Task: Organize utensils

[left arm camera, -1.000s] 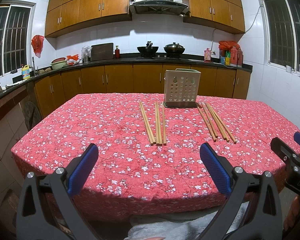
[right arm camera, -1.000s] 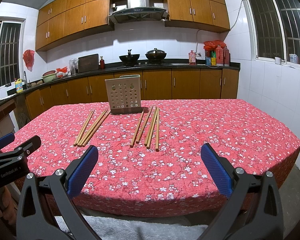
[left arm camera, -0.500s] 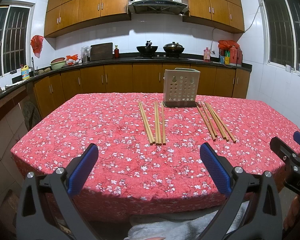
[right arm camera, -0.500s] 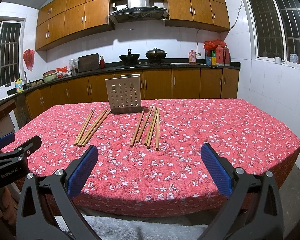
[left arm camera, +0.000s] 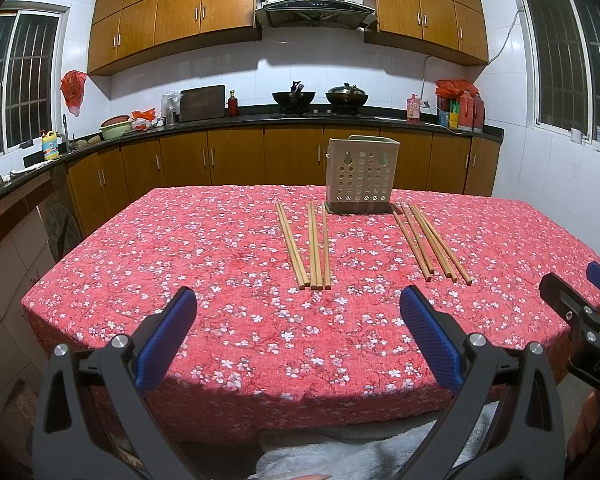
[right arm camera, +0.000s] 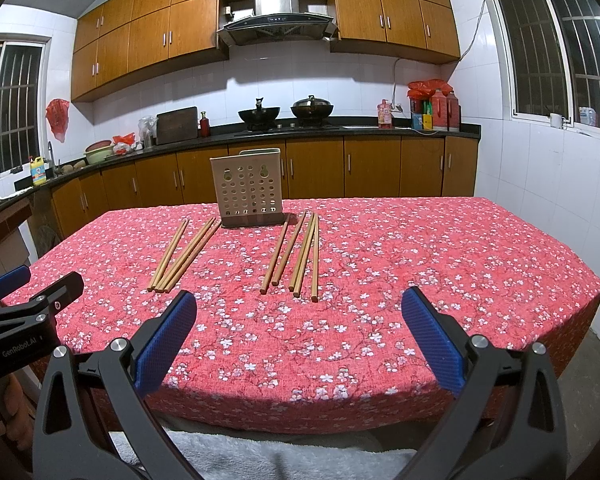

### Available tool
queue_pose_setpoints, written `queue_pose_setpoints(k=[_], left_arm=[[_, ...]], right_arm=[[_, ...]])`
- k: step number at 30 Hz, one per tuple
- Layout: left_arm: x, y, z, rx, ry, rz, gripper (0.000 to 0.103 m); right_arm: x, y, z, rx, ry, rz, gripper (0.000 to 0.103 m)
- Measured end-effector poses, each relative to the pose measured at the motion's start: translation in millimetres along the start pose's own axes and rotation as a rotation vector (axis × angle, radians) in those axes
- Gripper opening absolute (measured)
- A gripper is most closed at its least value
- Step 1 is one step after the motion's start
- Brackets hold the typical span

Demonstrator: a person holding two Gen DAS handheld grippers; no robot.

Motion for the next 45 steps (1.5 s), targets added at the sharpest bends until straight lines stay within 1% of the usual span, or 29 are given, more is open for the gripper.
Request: queue_pose_setpoints(k=[20,24,29,32,35,36,37,38,39,40,41,42,43,45], left_arm=[[-2,6,0,-0.003,0.001,0.002,0.099],[-2,13,-1,-0.023,-0.004,-0.003,0.099],[-3,19,2,-0.049,0.003,-0.019,0.099],[-8,34,6,-0.084,-0.007,-0.032,0.099],[-18,53,13,-0.126,-0.024,-0.035,0.099],[-21,59,16,-0.140,-0.028,-0.037,0.099],[-23,67,18,-0.156,-0.033,-0.042,0.099],[-28,77,21,-0.180,-0.039,-0.048,0.099],[-29,86,24,-0.197,-0.042,-0.054,0.099],[-32,94,27,-0.214,-0.045,-0.063,0.099],[-33,100,29,-0.227,-0.046,-0.067,0.098],[-35,110,31,-0.247,-0.046,-0.075,0.093],[-35,117,33,-0.264,-0.044,-0.081,0.089],[-37,132,36,-0.304,-0.045,-0.098,0.073]], right_arm=[[1,-1,0,-0.002,0.002,0.000,0.101],[1,-1,-1,-0.010,0.003,0.003,0.101],[5,9,3,-0.028,0.004,0.001,0.101],[10,19,12,-0.045,0.018,0.002,0.101],[15,37,22,-0.089,0.032,0.000,0.100],[17,44,23,-0.111,0.040,0.001,0.096],[19,58,26,-0.151,0.048,-0.003,0.094],[21,65,27,-0.172,0.050,-0.006,0.087],[23,80,28,-0.213,0.054,-0.012,0.078],[24,93,29,-0.249,0.058,-0.017,0.073],[26,104,30,-0.275,0.062,-0.017,0.064],[28,117,30,-0.311,0.071,-0.018,0.057],[29,133,31,-0.349,0.083,-0.017,0.054],[31,154,32,-0.396,0.095,-0.016,0.044]])
Point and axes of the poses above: each gripper's, at about its wrist camera, not at the fingertips, and y roughly the way its jaws point, x to its right, z to its top, the point moved 7 cm from there along y, roughly the way its jaws point, and after that the axes turned 6 degrees about -x, right-handed, at the moved point
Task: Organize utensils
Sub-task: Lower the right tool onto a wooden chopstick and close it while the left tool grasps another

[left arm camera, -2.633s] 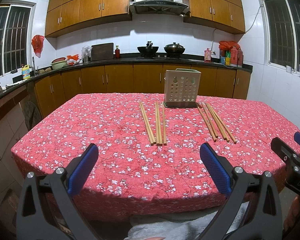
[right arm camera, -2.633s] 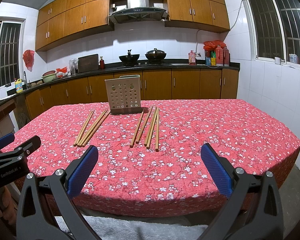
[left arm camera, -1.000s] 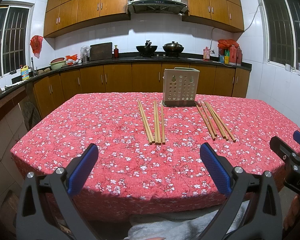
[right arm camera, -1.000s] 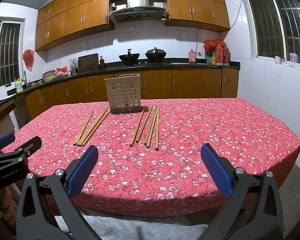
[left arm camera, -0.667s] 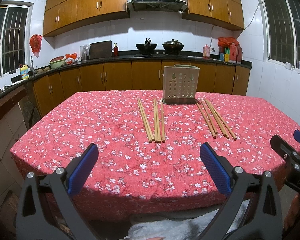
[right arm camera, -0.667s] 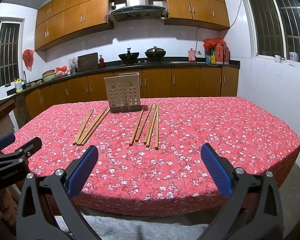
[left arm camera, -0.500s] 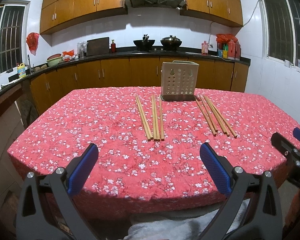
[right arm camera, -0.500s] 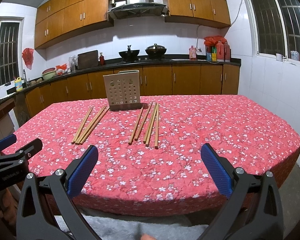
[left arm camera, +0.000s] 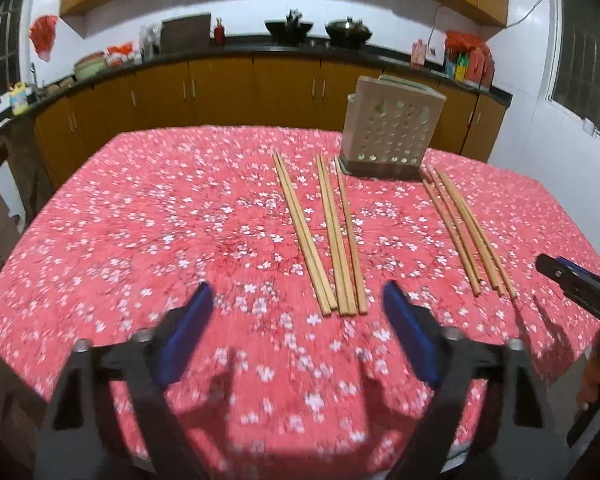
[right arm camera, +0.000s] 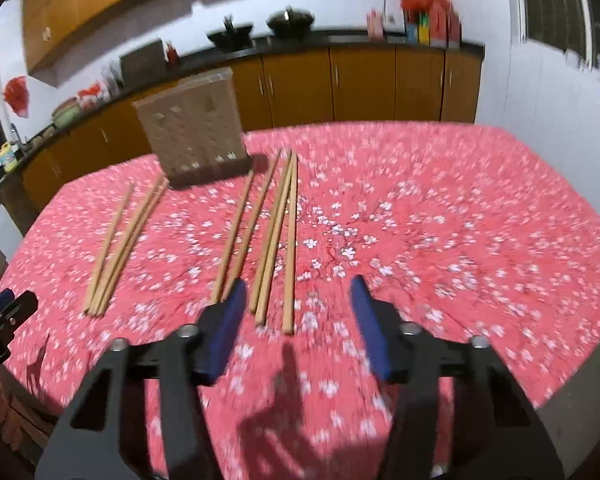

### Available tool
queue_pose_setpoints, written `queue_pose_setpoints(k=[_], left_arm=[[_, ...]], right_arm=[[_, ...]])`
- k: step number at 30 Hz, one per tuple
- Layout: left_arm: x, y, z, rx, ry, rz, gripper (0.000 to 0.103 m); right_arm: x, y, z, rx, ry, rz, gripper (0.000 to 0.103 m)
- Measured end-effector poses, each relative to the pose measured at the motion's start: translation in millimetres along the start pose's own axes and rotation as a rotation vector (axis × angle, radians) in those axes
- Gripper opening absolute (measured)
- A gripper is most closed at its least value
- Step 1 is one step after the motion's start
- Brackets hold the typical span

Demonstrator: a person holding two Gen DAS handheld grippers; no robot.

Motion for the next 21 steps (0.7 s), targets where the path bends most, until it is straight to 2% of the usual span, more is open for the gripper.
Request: queue_pose_setpoints(k=[3,7,11,12,15,16,20,21], left_arm=[[0,21,9,-0.053,-0.005,-0.028,0.060],[1,40,15,-0.093,0.002,-0.045,0.051],[5,58,20,-0.139,0.002,-0.070,0.039],[5,63,21,-0.154,0.000,-0.083,0.037],[9,73,24,-0.184,0.003,-0.100,0.035],[10,77,26,-0.192,0.006,-0.097,0.033],[7,89,30,-0.227,-0.018,-0.105,0.016],[5,89,31,-0.226,-0.028,-0.111,0.015]], right_arm=[[-1,21,9,-0.040,0.005,0.007,0.040],[-3,41,13,-0.090,-0.011,0.005,0.034],[-2,62,9,-0.153,-0.023,-0.006,0.020],[0,61,8,-0.130,-0.025,-0.009,0.018],[3,64,10,-0.132,-0.035,-0.023,0.008],[6,64,11,-0.134,-0.018,-0.017,0.008],[15,68,14,-0.142,0.009,-0.014,0.008],[16,68,13,-0.143,0.010,-0.010,0.008]])
Point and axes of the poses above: each gripper's, at about its wrist camera, not at the fingertips, and y roughly the way its jaws point, x to its right, z to its top, the point moved 7 cm from there along y, roughly the way its jaws point, and after that the axes turned 6 degrees about -x, right-handed, at the moved point
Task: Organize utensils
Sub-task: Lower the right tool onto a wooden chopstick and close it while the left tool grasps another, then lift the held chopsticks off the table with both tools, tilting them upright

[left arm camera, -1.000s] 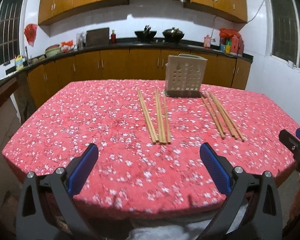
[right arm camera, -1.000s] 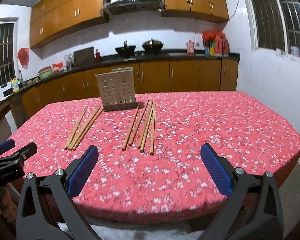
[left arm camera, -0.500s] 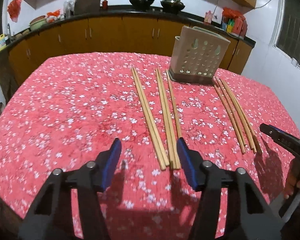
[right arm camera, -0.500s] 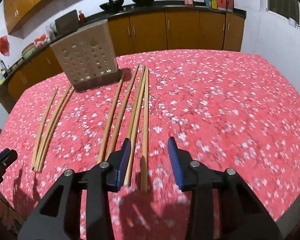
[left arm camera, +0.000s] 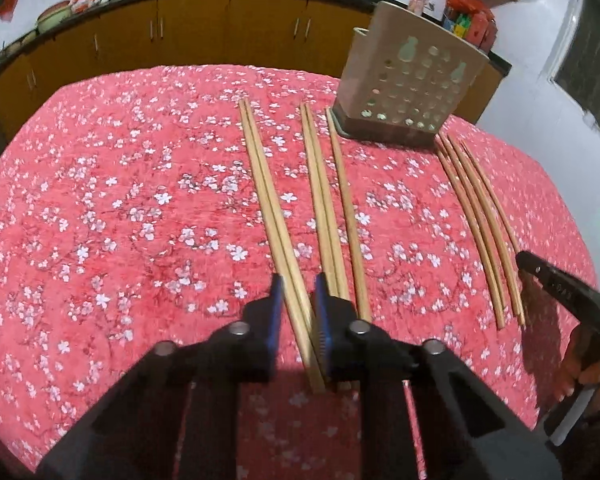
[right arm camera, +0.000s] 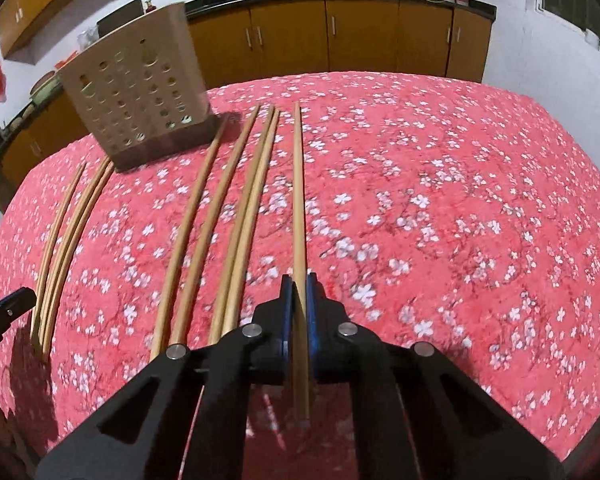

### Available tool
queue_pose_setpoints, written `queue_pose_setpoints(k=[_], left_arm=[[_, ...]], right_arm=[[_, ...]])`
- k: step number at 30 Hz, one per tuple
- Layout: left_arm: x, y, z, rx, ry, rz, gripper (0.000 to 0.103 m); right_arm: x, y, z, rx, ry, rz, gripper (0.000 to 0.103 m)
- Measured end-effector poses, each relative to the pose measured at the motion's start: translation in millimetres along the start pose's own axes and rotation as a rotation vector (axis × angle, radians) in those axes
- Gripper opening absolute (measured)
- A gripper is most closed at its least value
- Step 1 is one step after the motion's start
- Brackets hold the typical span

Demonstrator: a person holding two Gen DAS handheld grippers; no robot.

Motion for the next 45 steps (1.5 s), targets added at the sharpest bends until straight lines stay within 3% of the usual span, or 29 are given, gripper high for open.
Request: queue_pose_setpoints(k=[8,18,28,33,39,45], left_arm=[[-8,5,1,-0.014,-0.007,0.009,0.010],[-5,14,9,-0.021,0.028,0.071,0.008],[-9,15,10,-0.039,0.054,0.084,0.008],[-14,24,30,-0.037,0.109,0.116,0.008],[-25,33,52,-0.012,0.123,0.081,0.008],[-27,26,37,-0.005,0.111,0.069,0.012]], right_arm=[[-3,4,3,0.008,-0.023,-0.003,0.008],[-8,7,3,0.003,-0.039,-0.004,0.008],[-7,7,9,-0.009,-0.048,-0.001,0.008],[0,12,26,-0.004,-0.037,-0.018,0.008],[18,21,41,0.022,0.014,-0.006,0.008],[19,17,35,0.018,0.001,0.006,0.008]])
Point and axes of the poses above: each gripper's, at about its wrist camera, not at the fingertips, and y roughly the way its jaws point, x to its right, z to its top, the point moved 7 cm from there along y, roughly the way its jaws point, and after that the axes turned 6 degrees about -x, right-handed, at the moved point
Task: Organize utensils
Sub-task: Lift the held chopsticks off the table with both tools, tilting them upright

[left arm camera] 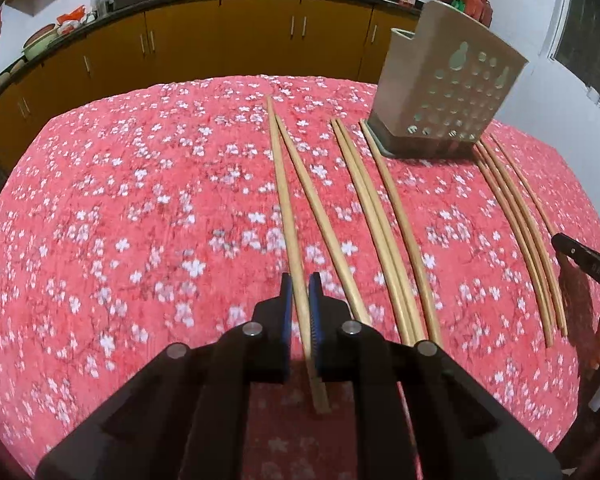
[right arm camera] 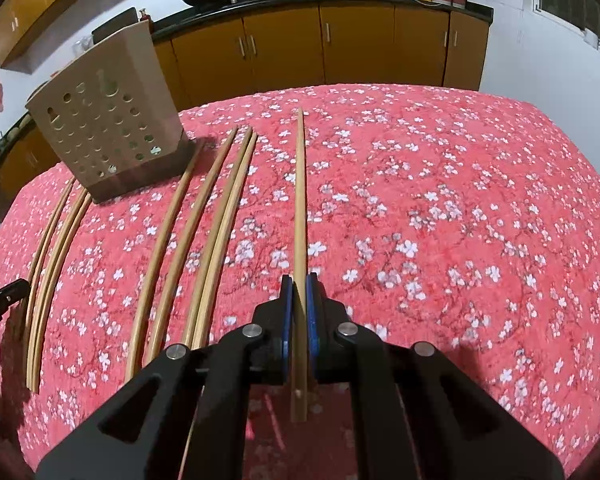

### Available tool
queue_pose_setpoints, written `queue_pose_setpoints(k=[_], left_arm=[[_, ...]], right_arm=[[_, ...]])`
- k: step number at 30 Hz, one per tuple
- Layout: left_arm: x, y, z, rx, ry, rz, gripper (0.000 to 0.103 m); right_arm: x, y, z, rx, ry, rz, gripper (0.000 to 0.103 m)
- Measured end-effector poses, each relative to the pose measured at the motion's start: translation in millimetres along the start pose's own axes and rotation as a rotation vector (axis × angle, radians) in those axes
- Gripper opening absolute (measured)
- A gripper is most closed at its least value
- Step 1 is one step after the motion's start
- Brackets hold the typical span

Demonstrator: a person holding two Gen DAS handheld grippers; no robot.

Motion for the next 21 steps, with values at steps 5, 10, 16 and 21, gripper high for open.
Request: queue_pose_setpoints(k=[5,10,16,21], left_arm=[[3,-7,-11,0.000,-0.009,-0.004,0.013],[5,-14,-21,0.005,-0.015,0.007,0.017],[7,-23,-35,0.022,-0.015,0.048,0.017],[11,-27,-41,0.041,0.001,0.091,0.009]], right_arm=[[0,-7,-12,-0.004,-0.005,-0.001,0.008],[0,-10,-17,-0.006,-0.007,-0.002,0.008],[-3,-15,-25,0.013,-0.022,-0.019,0.008],[-3,-17,-26,0.017,-0.018,-0.015,0.008]])
Point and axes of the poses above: each gripper's, at about its wrist camera, not at the fingertips, and y roughly the way its jaws point, x to its right, z to its top, the point moved 7 cm from there along y, roughly the way its jaws point, and after that the axes turned 6 degrees about -x, right-handed, at the moved point
